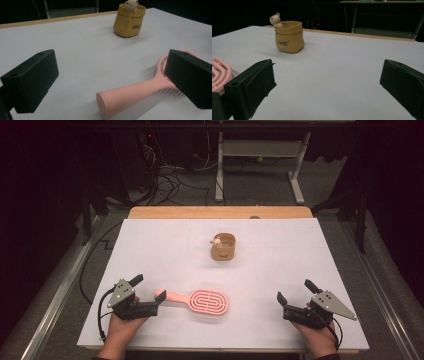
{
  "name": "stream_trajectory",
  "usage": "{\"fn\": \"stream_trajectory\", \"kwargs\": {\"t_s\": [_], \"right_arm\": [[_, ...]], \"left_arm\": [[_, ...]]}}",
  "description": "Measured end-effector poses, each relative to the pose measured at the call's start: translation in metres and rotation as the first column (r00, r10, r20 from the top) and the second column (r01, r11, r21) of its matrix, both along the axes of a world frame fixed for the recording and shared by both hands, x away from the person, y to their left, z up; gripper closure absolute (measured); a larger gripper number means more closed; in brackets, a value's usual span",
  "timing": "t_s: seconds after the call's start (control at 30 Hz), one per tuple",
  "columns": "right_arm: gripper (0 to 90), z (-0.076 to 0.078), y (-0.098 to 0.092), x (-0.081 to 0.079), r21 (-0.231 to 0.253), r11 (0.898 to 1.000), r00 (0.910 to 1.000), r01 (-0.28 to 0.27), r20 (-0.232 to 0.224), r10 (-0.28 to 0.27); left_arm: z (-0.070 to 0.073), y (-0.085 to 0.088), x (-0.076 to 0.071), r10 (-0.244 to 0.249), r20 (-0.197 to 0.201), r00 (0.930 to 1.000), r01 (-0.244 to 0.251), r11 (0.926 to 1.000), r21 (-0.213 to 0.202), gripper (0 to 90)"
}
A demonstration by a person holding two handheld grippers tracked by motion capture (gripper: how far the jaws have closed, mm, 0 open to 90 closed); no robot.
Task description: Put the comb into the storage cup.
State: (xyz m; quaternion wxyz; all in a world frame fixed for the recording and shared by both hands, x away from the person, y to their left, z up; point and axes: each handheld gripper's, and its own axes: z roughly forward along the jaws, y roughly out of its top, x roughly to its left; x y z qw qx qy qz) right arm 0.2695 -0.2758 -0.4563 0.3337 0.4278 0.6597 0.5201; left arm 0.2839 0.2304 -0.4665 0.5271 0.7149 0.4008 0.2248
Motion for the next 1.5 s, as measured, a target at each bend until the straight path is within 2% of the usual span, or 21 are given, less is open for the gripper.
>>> {"fn": "stream_trajectory", "kwargs": {"t_s": [0.1,0.27,0.37,0.43,0.5,0.57,0.87,1.0,1.13,1.2,1.4,1.5], "right_arm": [[0.2,0.0,-0.001,0.0,0.008,1.0,1.0,-0.004,0.0,0.004],[0.2,0.001,-0.001,0.003,0.017,1.0,0.9999,-0.01,0.0,0.01],[0.2,0.001,-0.001,0.005,0.0,1.0,0.9999,-0.012,0.007,0.012],[0.2,-0.001,-0.002,0.008,0.002,1.0,0.9998,-0.01,-0.018,0.01],[0.3,-0.001,-0.002,0.007,0.006,1.0,0.9998,-0.007,-0.019,0.007],[0.3,-0.001,-0.001,0.006,0.001,1.0,0.9998,-0.009,-0.017,0.009],[0.3,0.001,0.004,0.007,-0.011,1.0,0.9999,-0.014,-0.009,0.014],[0.3,0.0,0.003,0.006,-0.017,1.0,0.9999,-0.011,-0.01,0.011],[0.3,0.0,0.002,0.005,-0.023,1.0,1.0,-0.002,-0.007,0.002],[0.3,0.0,0.001,0.004,-0.024,1.0,1.0,0.003,-0.007,-0.003],[0.2,-0.001,0.002,0.005,-0.033,0.999,0.9999,0.003,-0.012,-0.003],[0.3,-0.001,0.002,0.005,-0.032,0.999,0.9999,0.001,-0.01,-0.002]], "left_arm": [[-0.001,0.0,0.001,0.014,0.012,0.9998,-0.014,0.9999,0.005,0.0],[-0.001,0.002,0.002,0.021,-0.001,0.9998,-0.021,0.9998,-0.001,0.0],[0.0,0.003,0.004,0.022,-0.011,0.9997,-0.022,0.9998,-0.005,0.2],[-0.001,0.003,0.004,0.015,-0.006,0.9999,-0.015,0.9999,0.002,3.5],[-0.001,0.002,0.002,0.0,-0.016,0.9999,0.0,0.9996,0.028,3.5],[-0.001,0.002,0.001,-0.003,-0.015,0.9999,0.003,0.9996,0.027,3.6],[0.001,0.007,0.002,0.011,-0.002,0.9999,-0.011,0.9999,-0.003,3.6],[0.0,0.007,0.002,0.001,0.0,1.0,-0.001,0.9999,0.014,3.7],[0.0,0.007,0.0,-0.009,-0.009,0.9999,0.009,0.9999,0.011,3.8],[0.0,0.007,0.0,-0.017,-0.004,0.9998,0.017,0.9999,0.003,7.0],[0.001,0.009,0.003,-0.008,-0.018,0.9998,0.007,0.9998,-0.019,7.1],[0.003,0.012,0.001,-0.009,-0.013,0.9999,0.009,0.9994,-0.033,14.1]]}}
